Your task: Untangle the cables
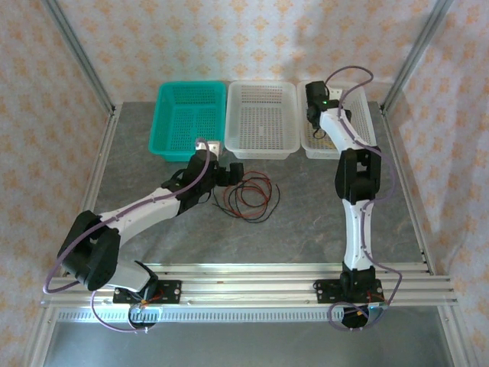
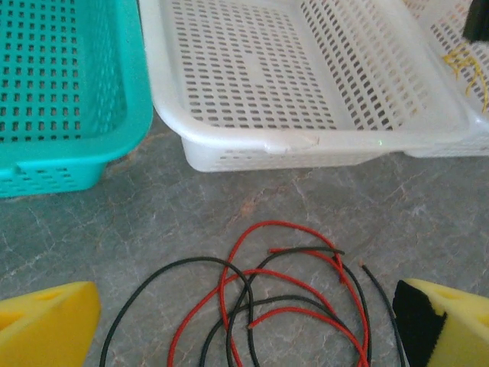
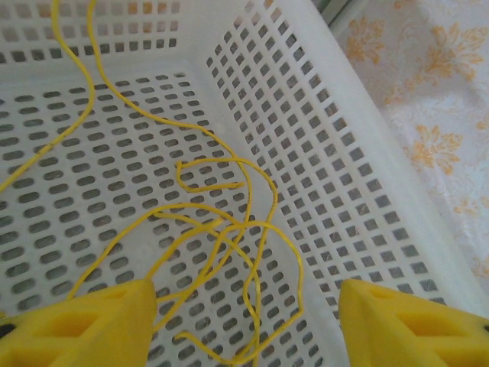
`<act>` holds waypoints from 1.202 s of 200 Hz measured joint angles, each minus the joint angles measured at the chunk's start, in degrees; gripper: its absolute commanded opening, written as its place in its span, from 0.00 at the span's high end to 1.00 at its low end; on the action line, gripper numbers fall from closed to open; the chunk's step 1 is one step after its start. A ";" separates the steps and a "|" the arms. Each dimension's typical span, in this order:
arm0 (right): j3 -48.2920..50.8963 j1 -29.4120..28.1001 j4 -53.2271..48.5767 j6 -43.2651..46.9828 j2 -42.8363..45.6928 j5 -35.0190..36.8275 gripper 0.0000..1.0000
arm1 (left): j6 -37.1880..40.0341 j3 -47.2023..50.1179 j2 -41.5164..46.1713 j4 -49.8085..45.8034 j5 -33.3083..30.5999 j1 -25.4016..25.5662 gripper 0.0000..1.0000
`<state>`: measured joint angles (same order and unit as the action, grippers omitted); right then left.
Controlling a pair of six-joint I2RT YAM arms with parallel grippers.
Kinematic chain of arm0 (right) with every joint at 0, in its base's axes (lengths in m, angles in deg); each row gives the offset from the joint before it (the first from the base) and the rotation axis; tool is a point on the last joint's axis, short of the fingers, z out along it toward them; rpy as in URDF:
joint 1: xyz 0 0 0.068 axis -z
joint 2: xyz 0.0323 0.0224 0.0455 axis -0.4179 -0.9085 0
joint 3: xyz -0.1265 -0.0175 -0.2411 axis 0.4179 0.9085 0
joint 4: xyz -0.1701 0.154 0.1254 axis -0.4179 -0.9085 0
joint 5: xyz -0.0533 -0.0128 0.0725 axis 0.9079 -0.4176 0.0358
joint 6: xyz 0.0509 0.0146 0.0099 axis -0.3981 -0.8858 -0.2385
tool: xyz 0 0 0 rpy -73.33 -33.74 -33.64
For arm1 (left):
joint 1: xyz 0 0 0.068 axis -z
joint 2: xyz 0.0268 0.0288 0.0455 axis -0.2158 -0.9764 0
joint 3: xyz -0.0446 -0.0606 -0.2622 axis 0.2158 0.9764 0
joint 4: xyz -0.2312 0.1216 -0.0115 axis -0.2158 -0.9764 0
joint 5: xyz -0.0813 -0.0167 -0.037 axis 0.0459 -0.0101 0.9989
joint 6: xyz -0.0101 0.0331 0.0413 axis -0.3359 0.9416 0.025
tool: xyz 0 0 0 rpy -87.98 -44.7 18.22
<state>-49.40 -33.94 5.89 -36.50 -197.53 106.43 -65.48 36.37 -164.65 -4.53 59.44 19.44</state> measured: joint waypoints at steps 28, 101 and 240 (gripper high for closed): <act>9.75 -0.61 3.89 -1.40 11.37 -4.13 0.36 | -0.22 0.46 0.66 -0.74 -1.95 2.10 0.00; 35.04 -9.29 17.03 -6.08 37.35 -17.38 0.38 | -3.28 7.69 8.09 1.46 -5.44 7.72 0.01; 64.50 -28.61 17.94 -24.61 50.34 -29.79 0.61 | -19.89 18.27 8.26 8.68 -6.38 9.75 0.21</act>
<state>15.10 -62.55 23.84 -61.11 -147.19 76.64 -85.37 54.64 -156.39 4.14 53.05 29.18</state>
